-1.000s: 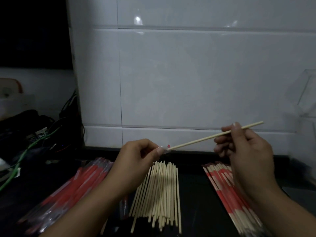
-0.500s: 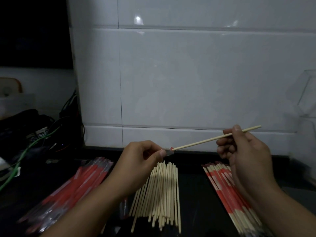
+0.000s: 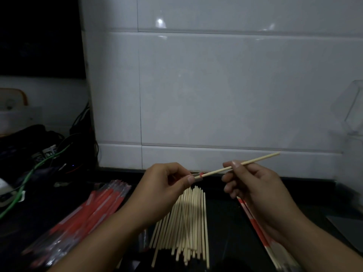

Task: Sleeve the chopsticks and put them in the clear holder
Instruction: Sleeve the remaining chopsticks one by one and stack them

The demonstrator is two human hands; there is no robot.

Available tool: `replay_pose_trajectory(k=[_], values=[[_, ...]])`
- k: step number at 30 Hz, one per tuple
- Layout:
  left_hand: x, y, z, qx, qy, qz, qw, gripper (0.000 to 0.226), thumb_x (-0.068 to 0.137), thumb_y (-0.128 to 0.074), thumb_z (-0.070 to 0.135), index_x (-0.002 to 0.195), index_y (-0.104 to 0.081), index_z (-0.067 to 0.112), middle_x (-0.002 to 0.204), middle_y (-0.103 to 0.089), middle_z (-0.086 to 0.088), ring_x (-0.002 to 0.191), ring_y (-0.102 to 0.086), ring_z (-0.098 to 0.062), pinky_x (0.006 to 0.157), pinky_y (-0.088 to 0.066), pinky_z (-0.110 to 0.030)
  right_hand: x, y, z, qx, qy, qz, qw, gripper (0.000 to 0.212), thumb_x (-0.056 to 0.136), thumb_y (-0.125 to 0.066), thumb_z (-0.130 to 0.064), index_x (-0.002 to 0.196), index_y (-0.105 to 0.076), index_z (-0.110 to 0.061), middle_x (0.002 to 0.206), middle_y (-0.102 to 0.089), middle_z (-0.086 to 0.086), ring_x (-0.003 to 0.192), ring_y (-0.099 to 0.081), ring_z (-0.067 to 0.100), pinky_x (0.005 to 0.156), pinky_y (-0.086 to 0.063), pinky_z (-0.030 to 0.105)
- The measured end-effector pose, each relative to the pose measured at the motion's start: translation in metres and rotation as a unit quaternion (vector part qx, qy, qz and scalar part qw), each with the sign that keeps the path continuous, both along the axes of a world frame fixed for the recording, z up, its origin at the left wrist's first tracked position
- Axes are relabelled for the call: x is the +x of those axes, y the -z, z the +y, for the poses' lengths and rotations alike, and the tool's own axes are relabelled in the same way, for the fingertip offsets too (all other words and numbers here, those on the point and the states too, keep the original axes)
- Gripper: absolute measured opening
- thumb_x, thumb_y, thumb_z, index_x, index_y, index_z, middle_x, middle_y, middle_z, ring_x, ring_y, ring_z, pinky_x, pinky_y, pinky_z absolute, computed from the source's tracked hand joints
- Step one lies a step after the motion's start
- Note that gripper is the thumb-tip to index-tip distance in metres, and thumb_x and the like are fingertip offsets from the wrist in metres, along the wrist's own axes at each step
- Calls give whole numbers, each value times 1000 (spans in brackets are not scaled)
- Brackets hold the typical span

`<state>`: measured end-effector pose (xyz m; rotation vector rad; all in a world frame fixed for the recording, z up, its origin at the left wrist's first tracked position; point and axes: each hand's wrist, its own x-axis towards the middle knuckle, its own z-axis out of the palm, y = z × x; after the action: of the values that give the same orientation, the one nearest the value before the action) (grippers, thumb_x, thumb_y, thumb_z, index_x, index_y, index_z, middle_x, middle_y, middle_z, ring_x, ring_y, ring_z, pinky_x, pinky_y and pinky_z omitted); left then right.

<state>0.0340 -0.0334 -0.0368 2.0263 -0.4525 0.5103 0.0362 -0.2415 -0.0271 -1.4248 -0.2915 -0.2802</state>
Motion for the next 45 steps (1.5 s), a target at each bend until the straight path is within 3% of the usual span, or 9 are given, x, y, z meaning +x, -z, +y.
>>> replay_pose_trajectory(k=[8,12,15,20,26,31,41,43,45], values=[[-2,-1,3,60,-4,4,998,10,90,-67,39,87,-74,32,77,-71,6,73,-65,-10,69,-57,-37,6,-8,-19,61,125,-82,987,8,97,-58,-15,99,-63,-10,70,-68,13,60,-67,17,53,-53,22],[-6,-3,-1,69,14,1,998,11,90,-66,40,88,-74,33,76,-70,7,70,-64,-9,66,-56,-34,1,-6,-18,4,139,-104,985,45,91,-65,-13,130,-45,-25,77,-74,12,64,-70,23,57,-56,26],[-6,-2,-2,59,15,0,998,11,90,-67,39,86,-74,32,77,-71,6,71,-65,-11,69,-57,-41,-6,-6,-9,-6,132,-132,982,46,89,-66,-8,130,-48,-20,75,-74,13,61,-70,24,55,-57,25],[-5,-3,-3,35,9,-9,999,8,90,-68,34,87,-75,32,79,-72,11,74,-68,-10,73,-58,-44,-8,4,5,-67,71,-125,987,34,94,-56,-1,123,-63,-17,76,-73,12,64,-71,17,58,-55,22],[-5,-2,-2,31,6,-10,999,7,91,-66,33,89,-72,35,81,-72,14,73,-68,-5,72,-60,-35,-15,10,14,-246,-71,-91,962,65,94,-51,5,139,-40,-41,99,-73,-3,76,-70,20,72,-57,29],[-4,-2,-3,17,8,0,1000,7,92,-67,34,89,-73,34,79,-72,12,70,-68,-8,70,-60,-34,-12,13,12,-151,-3,-111,982,50,91,-53,11,122,-55,-28,91,-70,2,69,-71,24,62,-53,25],[-2,-2,-1,21,6,-1,1000,7,91,-67,34,89,-72,32,80,-72,12,68,-67,-6,65,-57,-25,-11,11,9,-198,-10,-113,974,30,88,-62,5,101,-63,-22,86,-69,2,66,-69,20,65,-55,26],[-2,-4,1,10,-2,1,1000,9,91,-66,36,88,-73,30,79,-73,12,67,-67,-7,65,-57,-26,-8,7,0,-324,24,-151,934,27,87,-68,-4,95,-64,-30,88,-67,-6,73,-66,12,67,-52,20],[-2,-4,2,-6,-9,10,1000,12,90,-65,38,87,-73,28,78,-73,10,65,-67,-7,66,-57,-28,-10,3,-9,-530,-23,-176,829,18,88,-70,-18,92,-66,-35,94,-61,-22,87,-60,-3,72,-44,9]])
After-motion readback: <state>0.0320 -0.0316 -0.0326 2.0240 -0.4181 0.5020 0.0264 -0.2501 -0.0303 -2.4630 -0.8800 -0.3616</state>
